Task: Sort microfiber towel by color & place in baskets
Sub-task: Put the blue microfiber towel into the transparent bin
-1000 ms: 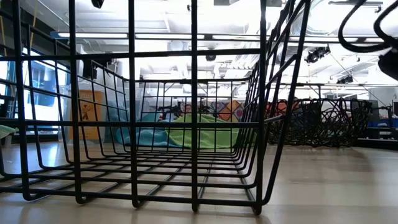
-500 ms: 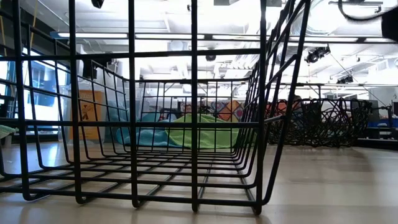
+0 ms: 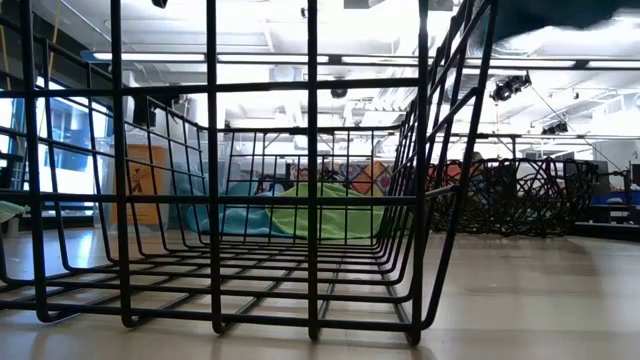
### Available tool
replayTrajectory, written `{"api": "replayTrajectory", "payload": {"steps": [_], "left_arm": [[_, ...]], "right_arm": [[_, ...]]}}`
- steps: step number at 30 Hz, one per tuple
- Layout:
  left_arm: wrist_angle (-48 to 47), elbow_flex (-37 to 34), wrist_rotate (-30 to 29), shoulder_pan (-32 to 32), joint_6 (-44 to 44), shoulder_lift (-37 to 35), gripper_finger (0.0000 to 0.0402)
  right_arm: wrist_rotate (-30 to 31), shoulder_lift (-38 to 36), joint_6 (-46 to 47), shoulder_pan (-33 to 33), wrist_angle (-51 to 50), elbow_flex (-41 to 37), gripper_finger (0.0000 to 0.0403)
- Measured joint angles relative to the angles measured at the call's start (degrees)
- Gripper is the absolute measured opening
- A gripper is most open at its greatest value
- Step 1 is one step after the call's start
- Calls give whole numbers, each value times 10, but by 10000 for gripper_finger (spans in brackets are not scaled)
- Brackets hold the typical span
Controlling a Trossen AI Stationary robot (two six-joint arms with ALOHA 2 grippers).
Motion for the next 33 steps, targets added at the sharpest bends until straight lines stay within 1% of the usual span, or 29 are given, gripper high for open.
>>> {"api": "replayTrajectory", "payload": {"steps": [3,6,11,14,17,19,21,24,27,30,33], "left_arm": [[0,0,0,0,-4,0,218],[0,0,0,0,-4,0,218],[15,0,-8,0,-4,10,218],[62,0,-1,0,-5,27,218],[100,11,4,3,-5,56,218],[107,24,21,7,-6,76,219],[109,41,39,14,-18,97,222],[117,65,63,24,-32,130,229],[143,87,85,33,-28,159,239],[169,107,103,40,-8,179,250],[177,125,133,50,-5,198,261]], "right_arm": [[81,7,-99,-31,42,3,1],[124,28,-199,-78,91,3,1],[120,84,-375,-166,236,3,1],[91,118,-456,-211,336,3,1],[32,146,-482,-250,417,3,1],[-7,159,-494,-267,454,3,1],[-33,167,-518,-275,485,3,1],[-42,176,-537,-278,526,3,1],[-43,178,-542,-278,544,3,0],[-44,178,-542,-278,543,3,0],[-61,178,-551,-278,544,3,0]]}}
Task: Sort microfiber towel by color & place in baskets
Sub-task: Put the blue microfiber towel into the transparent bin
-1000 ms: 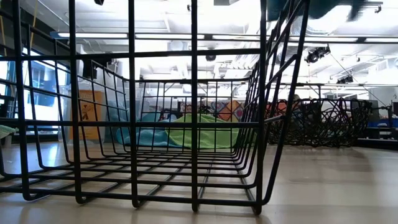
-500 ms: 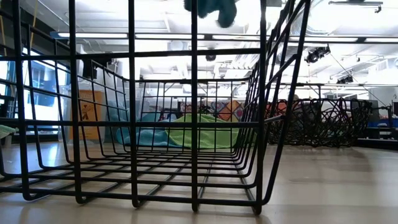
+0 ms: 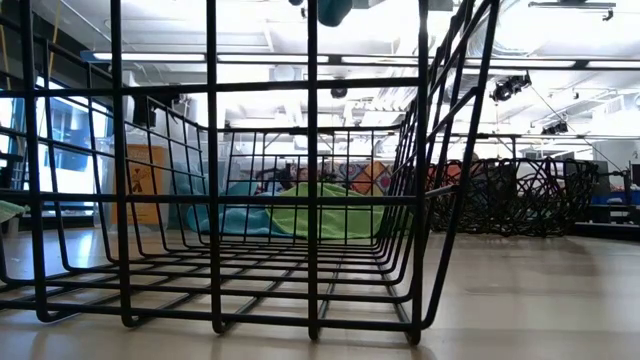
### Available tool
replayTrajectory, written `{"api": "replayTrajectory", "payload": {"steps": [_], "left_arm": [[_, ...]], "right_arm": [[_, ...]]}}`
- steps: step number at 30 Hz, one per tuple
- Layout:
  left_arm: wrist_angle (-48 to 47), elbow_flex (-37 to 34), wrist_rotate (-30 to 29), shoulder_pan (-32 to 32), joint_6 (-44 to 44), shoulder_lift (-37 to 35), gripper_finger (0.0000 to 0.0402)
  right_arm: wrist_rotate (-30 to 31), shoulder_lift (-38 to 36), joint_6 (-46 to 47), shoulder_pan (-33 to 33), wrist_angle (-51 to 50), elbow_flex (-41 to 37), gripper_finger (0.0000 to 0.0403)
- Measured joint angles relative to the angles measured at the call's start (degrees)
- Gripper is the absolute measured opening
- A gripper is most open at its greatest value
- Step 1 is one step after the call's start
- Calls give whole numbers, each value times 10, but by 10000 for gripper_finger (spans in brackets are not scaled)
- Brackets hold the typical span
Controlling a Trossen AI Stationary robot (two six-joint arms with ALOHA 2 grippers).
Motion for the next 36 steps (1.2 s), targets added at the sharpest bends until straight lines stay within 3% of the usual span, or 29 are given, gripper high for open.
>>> {"api": "replayTrajectory", "payload": {"steps": [8,16,22,26,32,36], "left_arm": [[30,15,59,12,0,45,271],[81,15,97,18,1,66,271],[86,15,136,18,59,72,265],[74,15,130,25,61,66,215],[51,14,132,38,83,52,38],[33,14,126,47,82,47,19]], "right_arm": [[-10,0,-17,-12,30,0,0],[-82,12,-26,-14,68,0,0],[-86,30,-31,-14,109,0,0],[-79,30,-19,-11,113,0,10],[-38,26,60,-10,116,0,51],[-19,25,118,-13,107,0,105]]}}
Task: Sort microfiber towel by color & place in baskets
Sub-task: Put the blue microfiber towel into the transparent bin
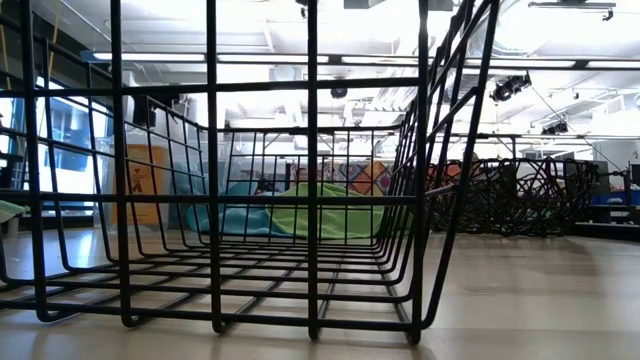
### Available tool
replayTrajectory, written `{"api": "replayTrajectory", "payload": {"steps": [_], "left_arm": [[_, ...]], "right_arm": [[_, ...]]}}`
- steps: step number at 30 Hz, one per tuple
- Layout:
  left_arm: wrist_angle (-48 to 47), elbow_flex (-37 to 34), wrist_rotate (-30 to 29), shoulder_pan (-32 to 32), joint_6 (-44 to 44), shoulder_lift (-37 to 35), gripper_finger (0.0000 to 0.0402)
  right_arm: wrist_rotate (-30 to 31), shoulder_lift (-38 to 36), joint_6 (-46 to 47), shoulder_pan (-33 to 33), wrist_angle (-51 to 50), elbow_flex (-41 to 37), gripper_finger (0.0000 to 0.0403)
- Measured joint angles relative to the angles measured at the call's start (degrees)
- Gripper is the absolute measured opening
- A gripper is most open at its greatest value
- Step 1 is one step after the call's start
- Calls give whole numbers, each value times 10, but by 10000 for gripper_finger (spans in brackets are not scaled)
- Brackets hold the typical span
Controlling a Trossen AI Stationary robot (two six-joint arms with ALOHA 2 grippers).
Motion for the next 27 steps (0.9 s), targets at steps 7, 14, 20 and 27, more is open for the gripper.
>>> {"api": "replayTrajectory", "payload": {"steps": [7,14,20,27], "left_arm": [[-110,0,-57,27,9,-60,5],[-247,0,-223,58,3,-151,3],[-336,-42,-410,119,-92,-200,1],[-410,-66,-367,291,-231,-170,1]], "right_arm": [[26,-42,-17,-5,-73,1,206],[28,-100,-7,-17,-198,0,232],[54,-127,76,-36,-294,0,230],[69,-144,119,-62,-354,0,229]]}}
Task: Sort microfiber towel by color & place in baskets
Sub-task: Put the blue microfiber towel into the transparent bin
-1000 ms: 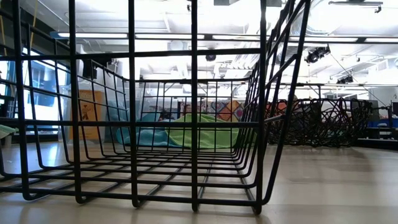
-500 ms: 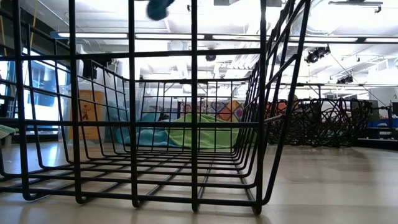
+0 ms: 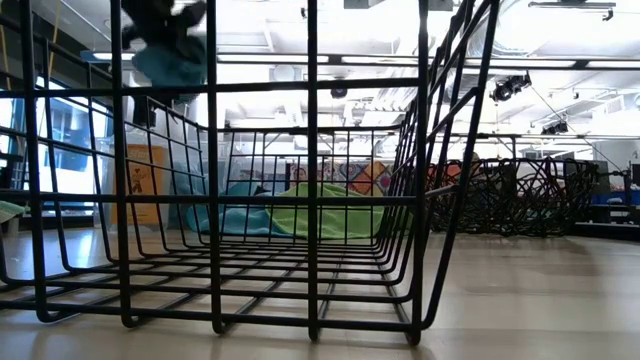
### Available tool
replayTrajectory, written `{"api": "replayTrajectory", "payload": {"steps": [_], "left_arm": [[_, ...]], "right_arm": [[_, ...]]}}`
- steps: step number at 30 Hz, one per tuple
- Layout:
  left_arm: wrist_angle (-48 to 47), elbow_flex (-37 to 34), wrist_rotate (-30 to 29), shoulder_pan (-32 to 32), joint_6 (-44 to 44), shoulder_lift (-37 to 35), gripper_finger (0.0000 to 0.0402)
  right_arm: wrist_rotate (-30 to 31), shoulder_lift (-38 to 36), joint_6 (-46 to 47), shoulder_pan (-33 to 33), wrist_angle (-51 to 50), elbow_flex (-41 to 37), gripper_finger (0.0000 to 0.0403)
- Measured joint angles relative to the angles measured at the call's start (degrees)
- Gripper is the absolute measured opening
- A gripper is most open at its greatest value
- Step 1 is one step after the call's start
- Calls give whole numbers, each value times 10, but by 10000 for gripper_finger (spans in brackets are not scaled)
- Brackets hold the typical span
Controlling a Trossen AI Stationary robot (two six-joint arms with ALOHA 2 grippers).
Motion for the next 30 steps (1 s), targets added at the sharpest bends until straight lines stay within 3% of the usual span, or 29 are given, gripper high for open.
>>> {"api": "replayTrajectory", "payload": {"steps": [4,8,14,22,30], "left_arm": [[-4,0,141,127,11,61,1],[-18,0,216,203,-2,140,0],[-15,0,254,246,-17,231,1],[-37,0,265,251,-59,301,10],[-79,0,275,251,-13,344,101]], "right_arm": [[0,-7,3,-11,-17,0,229],[0,-15,21,-18,-37,0,229],[0,-17,58,-19,-69,0,229],[0,-17,79,-19,-87,0,229],[0,-17,75,-19,-93,0,229]]}}
